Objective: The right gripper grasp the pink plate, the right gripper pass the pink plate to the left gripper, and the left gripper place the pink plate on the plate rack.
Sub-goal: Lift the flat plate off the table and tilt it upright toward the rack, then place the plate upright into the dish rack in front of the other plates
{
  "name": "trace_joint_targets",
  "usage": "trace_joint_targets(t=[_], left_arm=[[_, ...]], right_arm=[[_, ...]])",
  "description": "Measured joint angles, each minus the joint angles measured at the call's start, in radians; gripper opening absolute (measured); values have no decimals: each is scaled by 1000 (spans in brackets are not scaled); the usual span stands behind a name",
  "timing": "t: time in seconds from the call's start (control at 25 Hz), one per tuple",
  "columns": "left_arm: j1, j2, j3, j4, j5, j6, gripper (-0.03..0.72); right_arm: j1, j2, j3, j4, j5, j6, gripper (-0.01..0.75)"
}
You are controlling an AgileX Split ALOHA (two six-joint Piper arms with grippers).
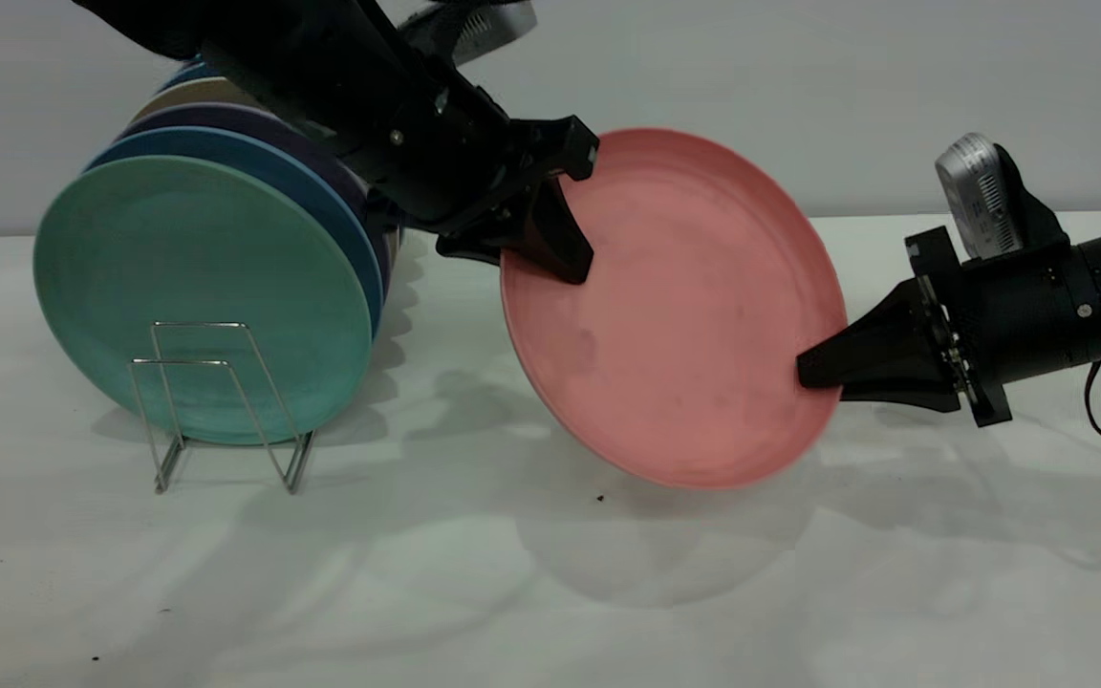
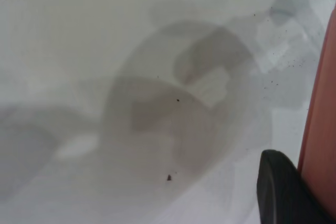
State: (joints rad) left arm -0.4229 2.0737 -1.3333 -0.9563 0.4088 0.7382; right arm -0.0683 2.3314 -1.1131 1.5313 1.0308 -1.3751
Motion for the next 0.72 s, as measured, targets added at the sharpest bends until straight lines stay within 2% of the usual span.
trace_joint_targets(t=[0.2,0.32,0.44,0.72], left_arm=[[19,-56,0,75,-16,100,107],[66,-127,0,153,-6,136,107],[122,-227,0,258,47,199,107],[223,-460,0,459,229,460,107]], right_arm=[[-28,0,0,9,35,0,344],[-82,-1,0,8,40,0,435],[-122,-1,0,11,66,0,465],[-128,-1,0,22,70,6,471]])
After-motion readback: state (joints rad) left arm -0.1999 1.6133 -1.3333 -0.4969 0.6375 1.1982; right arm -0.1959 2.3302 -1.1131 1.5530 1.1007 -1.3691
